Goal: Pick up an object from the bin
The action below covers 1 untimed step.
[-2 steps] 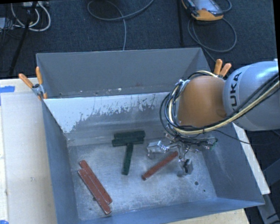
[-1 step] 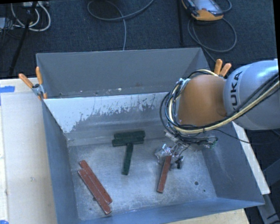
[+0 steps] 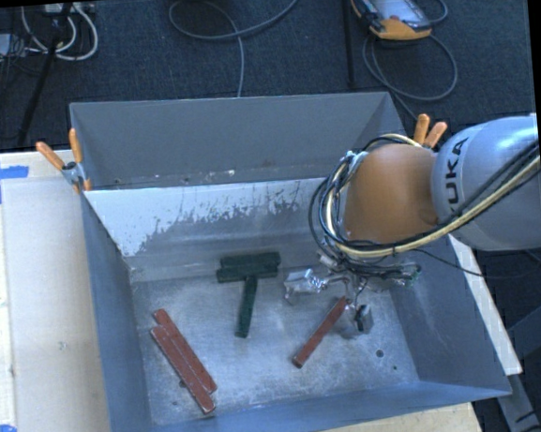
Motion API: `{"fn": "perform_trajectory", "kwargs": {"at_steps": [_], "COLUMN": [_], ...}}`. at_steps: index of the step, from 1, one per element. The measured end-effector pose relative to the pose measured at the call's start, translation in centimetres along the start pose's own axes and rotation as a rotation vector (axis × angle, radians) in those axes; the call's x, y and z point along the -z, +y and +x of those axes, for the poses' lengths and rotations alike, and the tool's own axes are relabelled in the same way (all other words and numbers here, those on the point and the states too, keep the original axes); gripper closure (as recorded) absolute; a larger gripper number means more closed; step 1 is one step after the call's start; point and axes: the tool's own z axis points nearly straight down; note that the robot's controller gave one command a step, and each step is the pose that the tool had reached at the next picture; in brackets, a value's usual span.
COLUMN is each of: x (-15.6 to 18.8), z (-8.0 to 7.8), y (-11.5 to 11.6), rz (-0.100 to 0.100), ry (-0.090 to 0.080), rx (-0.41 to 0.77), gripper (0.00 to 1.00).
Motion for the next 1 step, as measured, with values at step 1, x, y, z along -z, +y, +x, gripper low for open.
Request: {"fn": "perform_trajectory", "kwargs": {"at_steps": [1], "x": [0.00], "z": [0.01], "y": [0.00], "rz": [0.000], "ry": [0.000], "rx": [0.000], "gripper": [1.00]}}
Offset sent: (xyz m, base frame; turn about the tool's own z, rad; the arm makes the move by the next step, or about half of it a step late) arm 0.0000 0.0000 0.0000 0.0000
